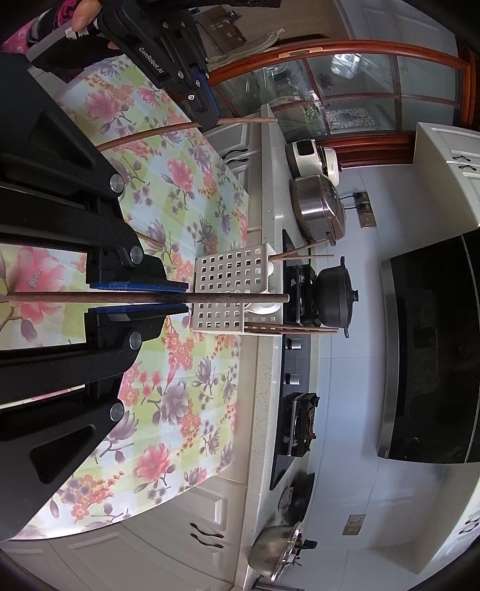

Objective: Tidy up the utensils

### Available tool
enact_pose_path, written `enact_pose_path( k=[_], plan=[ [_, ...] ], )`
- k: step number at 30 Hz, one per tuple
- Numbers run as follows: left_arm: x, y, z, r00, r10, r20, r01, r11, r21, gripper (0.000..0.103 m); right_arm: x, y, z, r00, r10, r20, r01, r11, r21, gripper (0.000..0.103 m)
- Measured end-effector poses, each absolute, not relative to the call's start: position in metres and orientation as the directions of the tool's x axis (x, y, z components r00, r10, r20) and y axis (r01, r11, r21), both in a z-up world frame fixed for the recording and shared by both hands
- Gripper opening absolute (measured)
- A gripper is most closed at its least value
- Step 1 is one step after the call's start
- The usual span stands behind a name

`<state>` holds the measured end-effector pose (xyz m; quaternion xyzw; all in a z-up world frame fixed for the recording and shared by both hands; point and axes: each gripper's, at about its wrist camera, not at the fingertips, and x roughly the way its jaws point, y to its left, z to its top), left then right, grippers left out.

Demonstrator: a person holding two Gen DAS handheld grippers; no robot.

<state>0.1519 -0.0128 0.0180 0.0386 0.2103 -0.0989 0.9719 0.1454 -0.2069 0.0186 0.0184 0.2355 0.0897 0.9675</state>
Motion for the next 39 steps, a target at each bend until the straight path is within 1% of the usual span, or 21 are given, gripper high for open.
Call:
enact_pose_path(
  k=[14,32,39],
  plan=[
    [0.135,-0.016,0.026,0.92,-0.155,-0.36,0.19,0.98,0.065,0.006,0.132,-0.202,0.03,0.891,0.19,-0.413,-0.178,0.982,0.067,0.006],
    [0.134,-0.019,0.03,0.925,-0.155,-0.346,0.19,0.979,0.068,0.006,0.132,-0.198,0.034,0.897,0.191,-0.399,-0.183,0.981,0.06,0.006],
    [0.15,-0.024,0.046,0.925,-0.168,-0.34,0.206,0.976,0.077,0.006,0.161,-0.194,0.044,0.893,0.196,-0.406,-0.193,0.98,0.05,0.006]
  ],
)
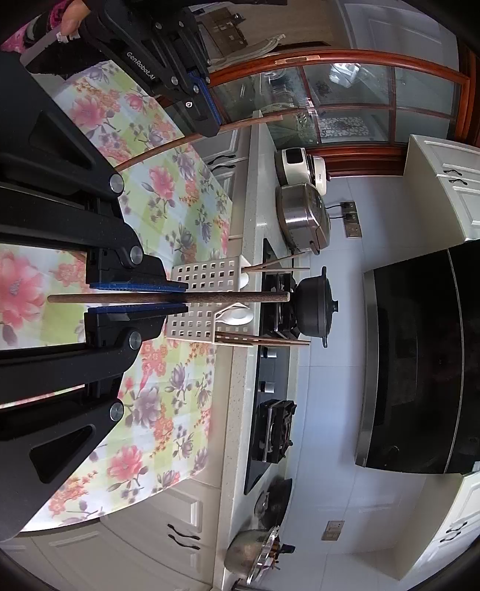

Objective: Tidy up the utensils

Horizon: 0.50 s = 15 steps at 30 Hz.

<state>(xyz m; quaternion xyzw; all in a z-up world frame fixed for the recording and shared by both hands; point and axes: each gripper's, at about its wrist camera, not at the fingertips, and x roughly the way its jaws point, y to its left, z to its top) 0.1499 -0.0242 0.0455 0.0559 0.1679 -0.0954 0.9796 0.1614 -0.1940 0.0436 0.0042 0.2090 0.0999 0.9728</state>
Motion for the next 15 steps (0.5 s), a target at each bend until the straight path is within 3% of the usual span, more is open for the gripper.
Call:
enact_pose_path(
  k=[6,15],
  plan=[
    [0.185,-0.034,0.073,0.923,-0.185,-0.337,0.227,0.97,0.089,0.006,0.202,-0.195,0.059,0.896,0.173,-0.409,-0.171,0.984,0.041,0.006],
    [0.259,-0.039,0.12,0.903,-0.234,-0.36,0.251,0.968,0.0,0.006,0.27,-0.207,0.093,0.891,0.167,-0.422,-0.129,0.985,0.117,0.006]
  ],
)
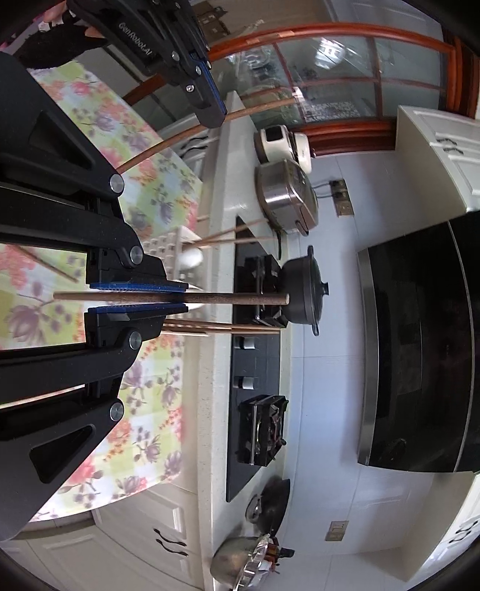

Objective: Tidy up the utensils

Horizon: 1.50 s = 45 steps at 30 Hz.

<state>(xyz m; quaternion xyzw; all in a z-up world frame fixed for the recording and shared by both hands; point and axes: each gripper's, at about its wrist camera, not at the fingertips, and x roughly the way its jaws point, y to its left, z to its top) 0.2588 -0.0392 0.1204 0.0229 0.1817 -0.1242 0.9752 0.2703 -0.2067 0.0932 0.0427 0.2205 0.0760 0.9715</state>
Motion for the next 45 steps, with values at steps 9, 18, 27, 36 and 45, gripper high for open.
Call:
enact_pose_path(
  k=[9,18,27,36,45],
  plan=[
    [0.329,-0.043,0.178,0.916,-0.216,-0.339,0.22,0.975,-0.029,0.006,0.342,-0.221,0.128,0.898,0.133,-0.42,-0.068,0.984,0.165,0.006],
    [0.398,-0.049,0.197,0.915,-0.202,-0.348,0.191,0.979,-0.067,0.006,0.39,-0.215,0.141,0.894,0.14,-0.426,-0.075,0.983,0.166,0.006],
    [0.442,-0.053,0.159,0.871,-0.224,-0.437,0.202,0.975,-0.096,0.006,0.418,-0.206,0.108,0.83,0.158,-0.536,-0.099,0.986,0.137,0.006],
    [0.462,-0.052,0.112,0.811,-0.244,-0.532,0.203,0.97,-0.134,0.012,0.438,-0.207,0.069,0.784,0.163,-0.599,-0.078,0.983,0.165,0.022],
    [0.438,-0.028,0.126,0.863,-0.199,-0.464,0.16,0.98,-0.122,0.051,0.416,-0.219,0.074,0.811,0.175,-0.558,-0.087,0.98,0.18,0.053]
  ],
)
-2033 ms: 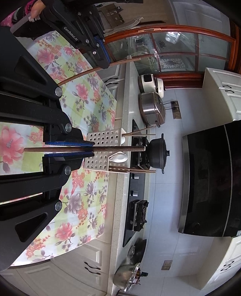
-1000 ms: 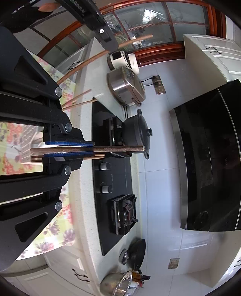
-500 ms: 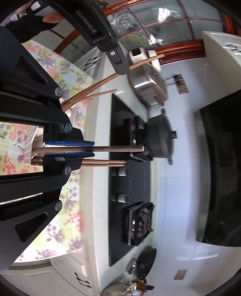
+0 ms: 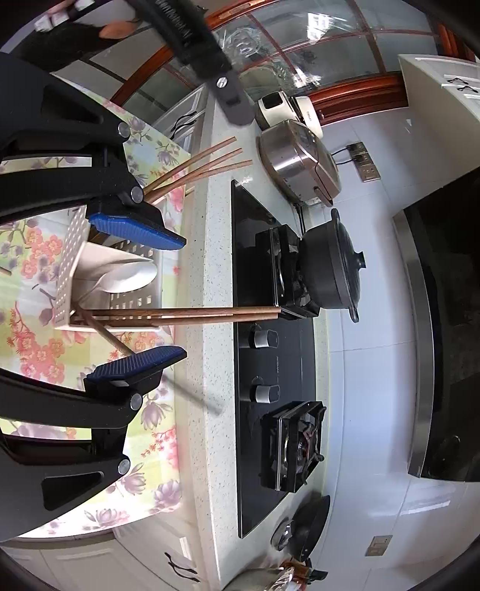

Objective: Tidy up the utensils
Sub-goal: 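Lower both chopsticks into the white caddy and open both tools, then move both open tools down to the last two wooden chopsticks on the table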

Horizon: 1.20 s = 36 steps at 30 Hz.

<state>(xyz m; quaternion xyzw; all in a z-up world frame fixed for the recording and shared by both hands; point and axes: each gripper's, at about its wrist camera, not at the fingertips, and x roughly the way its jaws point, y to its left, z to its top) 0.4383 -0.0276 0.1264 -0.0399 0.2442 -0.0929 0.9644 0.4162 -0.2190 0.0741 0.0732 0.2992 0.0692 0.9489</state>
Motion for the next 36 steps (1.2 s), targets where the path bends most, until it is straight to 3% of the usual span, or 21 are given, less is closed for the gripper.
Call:
enact_pose_path(
  k=[7,11,22,36],
  plan=[
    [0.395,-0.008,0.116,0.905,-0.113,-0.41,0.103,0.994,-0.047,0.081,0.38,-0.226,0.059,0.817,0.187,-0.546,-0.093,0.976,0.195,0.053],
    [0.365,-0.001,0.091,0.916,-0.062,-0.397,0.068,0.998,0.002,0.091,0.353,-0.226,0.044,0.825,0.181,-0.536,-0.088,0.977,0.195,0.053],
    [0.286,0.017,0.004,0.892,-0.022,-0.451,0.045,0.998,0.041,0.097,0.279,-0.213,-0.003,0.835,0.161,-0.527,-0.086,0.983,0.164,0.054],
    [0.245,0.024,-0.062,0.841,0.023,-0.541,0.012,0.998,0.061,0.097,0.267,-0.175,-0.082,0.736,0.152,-0.66,-0.078,0.987,0.141,0.054]
  ],
)
